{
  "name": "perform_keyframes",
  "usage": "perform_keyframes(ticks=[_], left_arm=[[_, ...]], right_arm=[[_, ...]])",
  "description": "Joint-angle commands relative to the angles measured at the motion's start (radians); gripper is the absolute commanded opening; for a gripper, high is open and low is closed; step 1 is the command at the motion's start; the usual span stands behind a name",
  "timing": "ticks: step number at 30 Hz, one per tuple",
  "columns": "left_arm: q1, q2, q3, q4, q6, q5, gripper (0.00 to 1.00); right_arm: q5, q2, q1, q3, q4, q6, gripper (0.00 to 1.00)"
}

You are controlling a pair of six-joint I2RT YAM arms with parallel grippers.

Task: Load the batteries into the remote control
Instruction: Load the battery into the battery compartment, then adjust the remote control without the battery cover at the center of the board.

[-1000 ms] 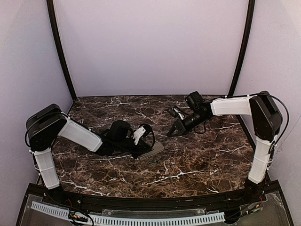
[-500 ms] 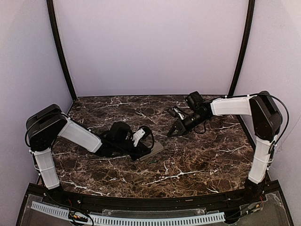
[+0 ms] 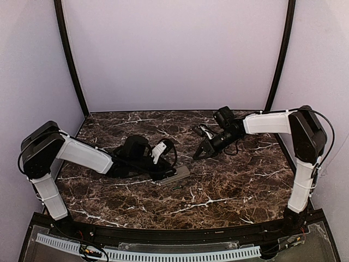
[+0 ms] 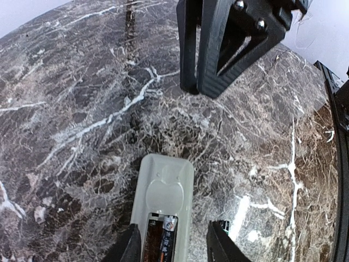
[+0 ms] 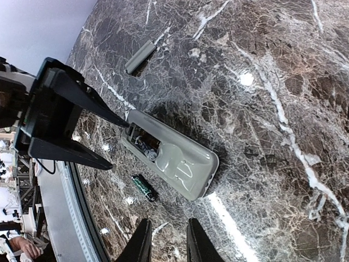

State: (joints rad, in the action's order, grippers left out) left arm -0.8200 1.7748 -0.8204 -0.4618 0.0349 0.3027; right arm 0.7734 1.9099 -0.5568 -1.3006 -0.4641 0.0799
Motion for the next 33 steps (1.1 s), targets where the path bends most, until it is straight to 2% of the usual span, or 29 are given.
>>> perform_keyframes(ticks=[1, 12, 19, 33], left_arm=[[0.005, -0.099, -0.035, 0.079, 0.005, -0.032, 0.42], [0.045, -0.100, -0.026, 0.199, 0.070, -0.101, 0.43], [0.062, -0.065, -0.006, 0.190, 0.097, -0.062, 0.43], [0.070, -0.051, 0.042, 0.170, 0.120, -0.031, 0.40]], right_arm=[[-0.010, 0.017, -0.034, -0.029, -0.005, 0.004, 0.22], [-0.025, 0.019, -0.100, 0.040, 0.009, 0.035, 0.22], [0.011, 0.044, -0.102, 0.091, 0.041, 0.042, 0.25], [0.033, 0.167, -0.097, 0.003, 0.062, 0.035, 0.30]])
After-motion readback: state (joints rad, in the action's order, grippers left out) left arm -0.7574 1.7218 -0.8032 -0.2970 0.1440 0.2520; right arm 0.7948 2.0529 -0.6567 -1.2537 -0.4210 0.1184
